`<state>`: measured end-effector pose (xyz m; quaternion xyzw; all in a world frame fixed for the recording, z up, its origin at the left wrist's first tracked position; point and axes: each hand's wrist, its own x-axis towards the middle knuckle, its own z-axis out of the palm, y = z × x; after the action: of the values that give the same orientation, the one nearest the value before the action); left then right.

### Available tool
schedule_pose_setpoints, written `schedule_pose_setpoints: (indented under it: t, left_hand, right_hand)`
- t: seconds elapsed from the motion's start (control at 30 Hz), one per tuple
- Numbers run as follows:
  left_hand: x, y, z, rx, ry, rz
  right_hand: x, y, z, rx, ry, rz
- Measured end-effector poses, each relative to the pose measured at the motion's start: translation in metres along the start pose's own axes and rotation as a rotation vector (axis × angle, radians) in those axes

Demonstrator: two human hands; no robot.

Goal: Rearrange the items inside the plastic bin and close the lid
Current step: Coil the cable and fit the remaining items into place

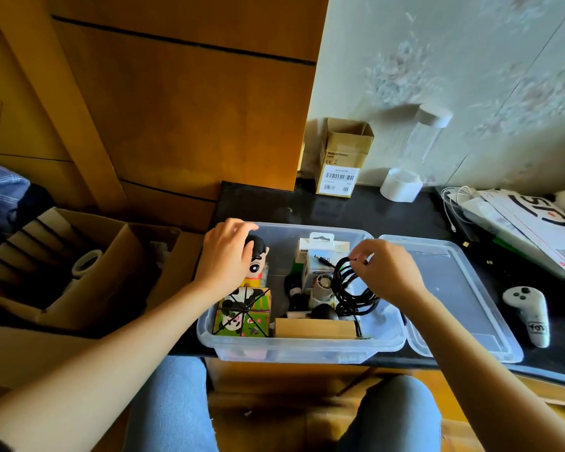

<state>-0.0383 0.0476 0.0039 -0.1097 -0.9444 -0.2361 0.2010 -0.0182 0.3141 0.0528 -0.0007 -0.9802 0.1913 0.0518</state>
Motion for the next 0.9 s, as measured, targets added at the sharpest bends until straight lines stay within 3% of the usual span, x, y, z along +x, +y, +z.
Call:
schedule_pose_setpoints:
  t: [0.1, 0.23, 0.33, 0.7, 0.8, 0.9]
  left_hand:
    - [-0.001, 0.019, 0.002, -0.209, -0.013, 0.028]
    - [-0.002, 0.051, 0.011, -0.469, -0.267, 0.071]
    - [-0.002, 0.064, 0.02, -0.498, -0.388, 0.075]
    - [0.011, 0.09, 0.028, -0.754, -0.473, -0.214]
    - [0.016, 0.1, 0.026, -0.848, -0.484, -0.327]
    - [0.021, 0.109, 0.023, -0.978, -0.48, -0.393]
  right_hand:
    - [0.0, 0.014, 0.006, -0.035, 0.042, 0.008]
    - [-0.001, 0.027, 0.016, -0.225, -0.034, 0.012]
    - [-0.004, 0.032, 0.02, -0.189, 0.052, -0.02]
    - [-0.005, 0.014, 0.002, 0.439, 0.187, 0.103]
    - [-0.005, 0.007, 0.0, 0.584, 0.272, 0.046]
    - [-0.004, -0.003, -0.004, 0.85, 0.193, -0.052]
